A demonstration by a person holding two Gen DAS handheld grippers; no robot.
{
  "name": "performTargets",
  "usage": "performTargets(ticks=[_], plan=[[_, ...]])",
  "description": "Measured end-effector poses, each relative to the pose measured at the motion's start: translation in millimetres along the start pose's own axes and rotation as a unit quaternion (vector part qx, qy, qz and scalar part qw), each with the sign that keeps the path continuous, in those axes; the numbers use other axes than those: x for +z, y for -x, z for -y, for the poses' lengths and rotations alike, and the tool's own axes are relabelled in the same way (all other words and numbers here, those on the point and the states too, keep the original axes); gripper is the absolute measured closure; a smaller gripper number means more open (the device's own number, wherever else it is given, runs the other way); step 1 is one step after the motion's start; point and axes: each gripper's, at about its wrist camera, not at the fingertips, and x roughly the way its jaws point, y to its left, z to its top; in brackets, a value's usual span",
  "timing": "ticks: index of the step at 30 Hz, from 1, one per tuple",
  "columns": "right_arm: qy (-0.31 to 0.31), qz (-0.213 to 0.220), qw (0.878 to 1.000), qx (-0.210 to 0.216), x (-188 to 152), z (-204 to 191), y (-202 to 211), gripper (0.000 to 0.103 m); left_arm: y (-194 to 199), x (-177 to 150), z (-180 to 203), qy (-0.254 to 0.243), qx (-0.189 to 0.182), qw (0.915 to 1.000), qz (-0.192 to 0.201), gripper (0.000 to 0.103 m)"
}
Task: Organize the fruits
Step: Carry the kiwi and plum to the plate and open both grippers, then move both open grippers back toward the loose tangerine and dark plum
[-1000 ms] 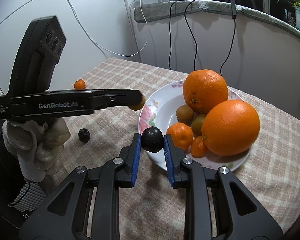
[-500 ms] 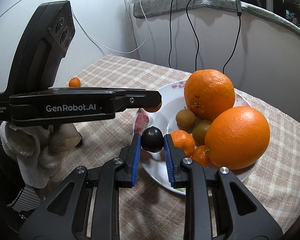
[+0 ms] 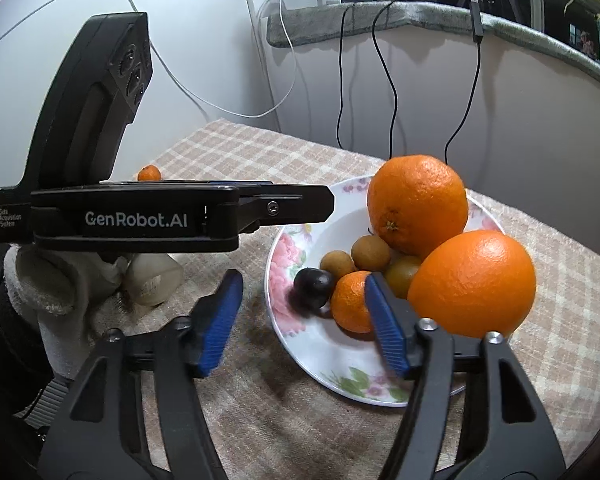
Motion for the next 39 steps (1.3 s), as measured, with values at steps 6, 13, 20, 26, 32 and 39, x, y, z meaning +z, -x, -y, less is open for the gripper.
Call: performTargets(ticks=[6, 13, 20, 26, 32, 39], plan=[[-0.001, -0.004, 1.0, 0.0, 0, -2, 1, 0.034, 5, 1, 1, -0.002, 0.011, 0.9999, 0.007, 0.023], [-0.001, 0.01, 1.0, -0.008, 0, -4, 9, 0.015, 12, 2, 1, -0.004, 0.02, 0.9997, 0.014, 0.023], [0.002, 0.006, 1.0, -0.016, 0, -11, 10, 0.014, 28, 0, -3, -0.01, 0.032, 0.9991, 0.027, 0.023], [-0.001, 0.011, 1.0, -0.013, 2, -18, 12, 0.014, 45, -3, -17, -0.007, 0.049, 0.9981, 0.038, 0.023], [0.01, 0.02, 1.0, -0.012, 6, -30, 15, 0.014, 72, -9, -38, 0.004, 0.069, 0.996, 0.056, 0.023], [0.014, 0.023, 1.0, 0.008, 9, -44, 10, 0.014, 103, -14, -69, 0.021, 0.103, 0.9917, 0.075, 0.023]])
